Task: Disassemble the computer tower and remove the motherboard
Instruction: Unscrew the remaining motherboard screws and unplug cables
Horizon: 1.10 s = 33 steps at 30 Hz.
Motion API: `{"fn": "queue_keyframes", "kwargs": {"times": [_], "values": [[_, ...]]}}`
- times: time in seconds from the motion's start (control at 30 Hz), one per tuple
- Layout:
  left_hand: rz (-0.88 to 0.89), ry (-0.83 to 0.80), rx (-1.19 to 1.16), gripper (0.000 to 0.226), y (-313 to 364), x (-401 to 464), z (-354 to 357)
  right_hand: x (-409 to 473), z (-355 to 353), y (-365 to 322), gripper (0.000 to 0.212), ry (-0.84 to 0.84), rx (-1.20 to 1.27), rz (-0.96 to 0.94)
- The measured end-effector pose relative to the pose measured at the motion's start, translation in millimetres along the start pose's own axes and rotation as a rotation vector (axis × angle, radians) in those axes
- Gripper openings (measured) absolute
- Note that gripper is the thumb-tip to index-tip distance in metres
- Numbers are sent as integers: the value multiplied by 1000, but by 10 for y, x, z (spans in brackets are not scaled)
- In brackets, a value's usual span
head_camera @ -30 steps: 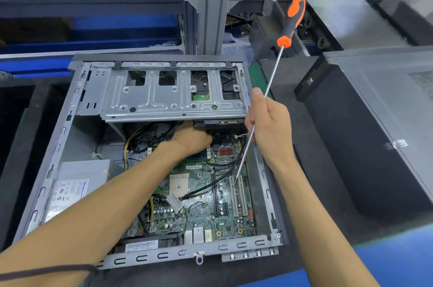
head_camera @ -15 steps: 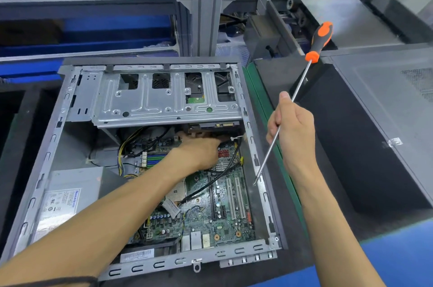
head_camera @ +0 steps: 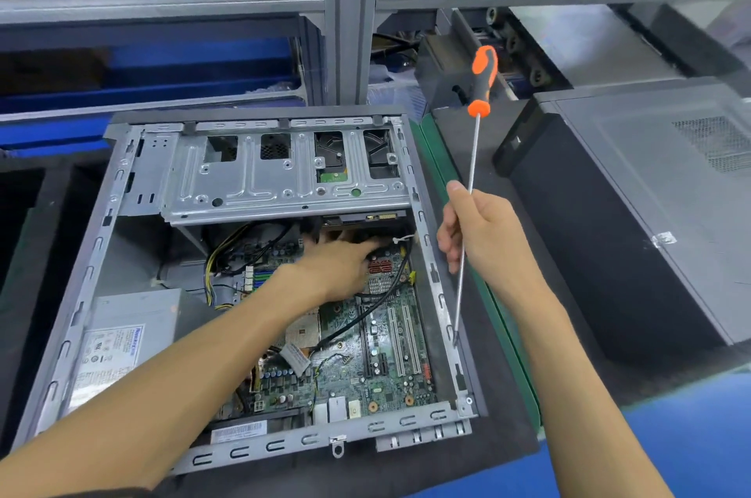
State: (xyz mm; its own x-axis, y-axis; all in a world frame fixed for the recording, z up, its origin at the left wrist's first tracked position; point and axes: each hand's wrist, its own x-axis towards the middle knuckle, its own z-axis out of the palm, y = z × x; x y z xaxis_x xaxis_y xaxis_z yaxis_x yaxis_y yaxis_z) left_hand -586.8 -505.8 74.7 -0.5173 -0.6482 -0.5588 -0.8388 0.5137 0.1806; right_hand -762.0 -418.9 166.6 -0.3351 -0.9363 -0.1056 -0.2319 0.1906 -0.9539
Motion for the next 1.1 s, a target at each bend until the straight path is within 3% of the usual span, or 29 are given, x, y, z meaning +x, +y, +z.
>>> {"fn": "queue_keyframes", "kwargs": {"times": [0.17,0.33,0.47,0.67,0.87,0.97,1.1], "values": [[62,54,-13,57,-85,-395,-68,-87,-188,132,24,-26,-161,-27],[84,137,84,42,-16,-759,-303,-155,-382,471,38,165,-370,14],[93,277,48,26,138,-869,-397,-306,-374,816,39,204,-536,122],[109,238,-80,21,252,-692,-263,-520,-151,1265,39,217,-705,250],[137,215,-103,20,206,-641,-140,-595,-157,1414,23,158,-637,199],[142,206,-112,21,214,-652,-128,-613,-178,1379,28,203,-678,176],[132,197,-133,19,213,-659,-127,-631,-183,1311,45,-70,-844,294]]}}
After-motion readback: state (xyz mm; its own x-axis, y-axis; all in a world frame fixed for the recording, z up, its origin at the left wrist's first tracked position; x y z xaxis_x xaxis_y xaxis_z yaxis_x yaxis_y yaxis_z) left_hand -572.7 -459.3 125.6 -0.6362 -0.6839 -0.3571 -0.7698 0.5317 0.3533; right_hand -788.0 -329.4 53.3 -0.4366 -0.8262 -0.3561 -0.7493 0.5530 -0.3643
